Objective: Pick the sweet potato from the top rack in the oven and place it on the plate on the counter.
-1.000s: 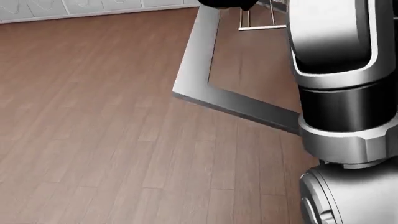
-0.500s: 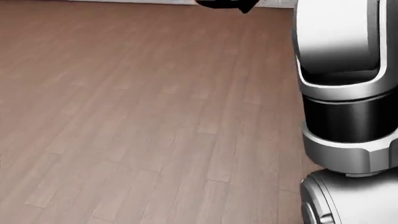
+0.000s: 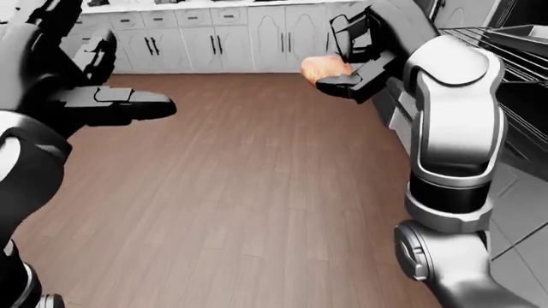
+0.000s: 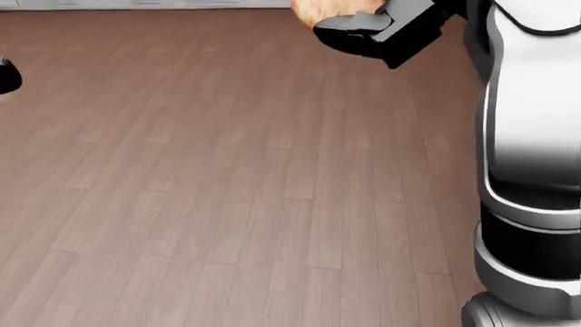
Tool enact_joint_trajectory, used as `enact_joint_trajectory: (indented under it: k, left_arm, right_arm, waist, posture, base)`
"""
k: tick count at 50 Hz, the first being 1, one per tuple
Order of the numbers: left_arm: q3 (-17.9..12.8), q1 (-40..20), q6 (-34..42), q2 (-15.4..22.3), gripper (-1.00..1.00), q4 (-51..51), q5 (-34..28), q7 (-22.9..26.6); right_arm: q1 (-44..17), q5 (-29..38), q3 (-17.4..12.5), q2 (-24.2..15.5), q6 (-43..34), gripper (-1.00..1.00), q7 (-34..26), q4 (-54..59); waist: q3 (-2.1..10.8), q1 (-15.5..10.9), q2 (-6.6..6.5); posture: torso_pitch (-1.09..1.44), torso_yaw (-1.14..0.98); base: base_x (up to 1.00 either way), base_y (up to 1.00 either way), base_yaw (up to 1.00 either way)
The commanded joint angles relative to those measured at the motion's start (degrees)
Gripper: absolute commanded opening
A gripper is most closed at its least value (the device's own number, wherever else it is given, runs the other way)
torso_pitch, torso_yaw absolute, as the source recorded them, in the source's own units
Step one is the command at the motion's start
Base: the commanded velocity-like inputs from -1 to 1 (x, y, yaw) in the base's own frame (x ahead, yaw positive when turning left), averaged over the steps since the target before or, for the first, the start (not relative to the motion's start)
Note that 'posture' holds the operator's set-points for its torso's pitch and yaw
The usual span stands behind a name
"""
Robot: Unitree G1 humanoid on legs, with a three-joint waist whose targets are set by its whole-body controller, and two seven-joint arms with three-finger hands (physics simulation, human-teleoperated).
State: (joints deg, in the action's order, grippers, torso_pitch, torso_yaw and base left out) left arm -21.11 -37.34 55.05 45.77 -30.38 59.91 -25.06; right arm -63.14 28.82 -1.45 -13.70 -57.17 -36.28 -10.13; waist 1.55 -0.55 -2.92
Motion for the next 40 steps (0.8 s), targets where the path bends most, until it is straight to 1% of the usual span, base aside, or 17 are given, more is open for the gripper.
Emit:
enact_joint_trajectory:
  k: [1, 4, 7, 9, 11, 13, 17, 19, 21, 23, 24, 26, 32, 35, 37, 39, 40]
  left_arm:
    - [-1.0, -2.5, -1.0, -0.6, 1.00, -0.4, -4.7, 2.7]
    - [-1.4, -3.2, 0.5, -2.4, 1.00, -0.6, -7.0, 4.0]
    - [-2.1, -4.6, 2.6, -3.1, 1.00, -1.3, -7.3, 4.2]
    - [-2.1, -4.9, 3.0, -3.5, 1.00, -1.5, -7.8, 4.4]
    - [-2.4, -5.3, 3.6, -3.8, 1.00, -1.6, -7.8, 4.4]
    - [-2.7, -5.2, 4.1, -4.1, 1.00, -2.2, -7.8, 4.4]
    - [-3.0, -5.0, 4.0, -4.4, 1.00, -2.4, -7.9, 4.7]
    - [-3.5, -4.9, 4.3, -4.3, 1.00, -2.5, -7.6, 4.7]
    - [-3.8, -4.8, 4.3, -4.1, 1.00, -2.4, -7.4, 4.8]
    - [-4.1, -4.4, 4.0, -4.0, 1.00, -2.4, -7.2, 4.9]
    - [-4.2, -4.2, 3.9, -3.9, 1.00, -2.5, -7.1, 4.9]
    - [-4.2, -3.9, 3.7, -3.9, 1.00, -2.5, -7.1, 5.0]
    - [-4.1, -3.9, 3.6, -3.8, 1.00, -2.6, -6.9, 4.8]
    - [-3.9, -4.1, 3.8, -3.8, 1.00, -2.6, -6.7, 4.5]
    - [-4.0, -4.5, 4.1, -3.6, 1.00, -2.7, -6.2, 4.2]
    - [-3.9, -4.5, 4.0, -3.5, 1.00, -2.7, -6.1, 4.1]
    - [-3.9, -4.4, 3.9, -3.6, 1.00, -2.7, -6.1, 4.1]
  right_arm:
    - [-1.4, 0.5, -1.2, -1.0, 0.7, -1.00, 1.1, -2.9]
    - [-0.3, 0.2, -1.1, -1.0, 0.5, -1.00, 1.2, -4.0]
    - [0.0, 0.1, -1.1, -1.2, 0.0, -1.00, 1.3, -4.9]
    - [0.1, 0.0, -1.1, -1.3, -0.4, -1.00, 1.2, -5.2]
    - [0.0, 0.1, -1.0, -1.5, -1.0, -1.00, 1.1, -5.9]
    - [0.5, 0.0, -1.1, -1.5, -1.2, -1.00, 1.1, -6.4]
    - [1.2, -0.1, -0.8, -1.2, -0.9, -1.00, 1.4, -6.6]
    - [0.8, 0.0, -0.5, -1.1, -0.8, -1.00, 1.5, -6.1]
    - [0.6, 0.1, -0.4, -0.9, -0.8, -1.00, 1.5, -6.0]
    - [0.7, 0.2, -0.2, -0.7, -0.8, -1.00, 1.5, -6.1]
    - [0.8, 0.3, -0.1, -0.5, -0.8, -1.00, 1.6, -6.1]
    - [1.0, 0.6, 0.1, -0.4, -1.1, -1.00, 1.4, -6.6]
    - [0.7, 0.8, 0.0, -0.3, -0.7, -1.00, 1.1, -6.1]
    - [0.9, 0.9, 0.1, -0.2, -0.8, -1.00, 0.9, -6.4]
    - [0.9, 1.1, 0.1, -0.3, -0.8, -1.00, 0.7, -6.4]
    - [0.7, 1.3, 0.2, -0.1, -0.8, -1.00, 0.7, -6.4]
    - [0.6, 1.3, 0.2, 0.0, -0.8, -1.00, 0.7, -6.4]
  waist:
    - [1.34, 0.2, -0.51]
    - [1.29, 0.2, -0.02]
    - [1.29, 0.2, 2.52]
    - [1.05, 0.8, 2.11]
    - [0.15, 0.9, 3.62]
    - [0.60, 1.2, 3.34]
    - [-0.29, 1.1, 2.19]
    - [-0.14, 1.2, 1.04]
    - [0.33, 1.5, -0.87]
    - [1.40, 1.7, -4.04]
    - [1.21, 1.4, -2.66]
    - [0.02, 1.4, -3.63]
    - [0.73, 0.6, -1.13]
    - [0.86, 0.2, 0.97]
    - [1.50, 0.0, 3.80]
    - [0.77, 0.7, 3.30]
    - [0.12, 0.4, 4.20]
  posture:
    - [-0.14, 0.00]
    - [-0.14, 0.00]
    - [-0.14, 0.00]
    - [-0.14, 0.00]
    - [-0.14, 0.00]
    - [-0.14, 0.00]
    - [-0.14, 0.00]
    - [-0.14, 0.00]
    - [-0.14, 0.00]
    - [-0.14, 0.00]
    - [-0.14, 0.00]
    - [-0.14, 0.00]
    - [-0.14, 0.00]
    - [-0.14, 0.00]
    - [-0.14, 0.00]
    - [-0.14, 0.00]
    - [-0.14, 0.00]
  base:
    - [0.18, 0.00, 0.00]
    - [0.22, 0.00, 0.00]
    - [0.23, 0.00, 0.00]
    - [0.22, 0.00, 0.00]
    - [0.25, 0.00, 0.00]
    - [0.30, 0.00, 0.00]
    - [0.32, 0.00, 0.00]
    - [0.32, 0.00, 0.00]
    - [0.32, 0.00, 0.00]
    - [0.32, 0.00, 0.00]
    - [0.33, 0.00, 0.00]
    - [0.32, 0.00, 0.00]
    - [0.32, 0.00, 0.00]
    - [0.32, 0.00, 0.00]
    - [0.32, 0.00, 0.00]
    - [0.32, 0.00, 0.00]
    - [0.31, 0.00, 0.00]
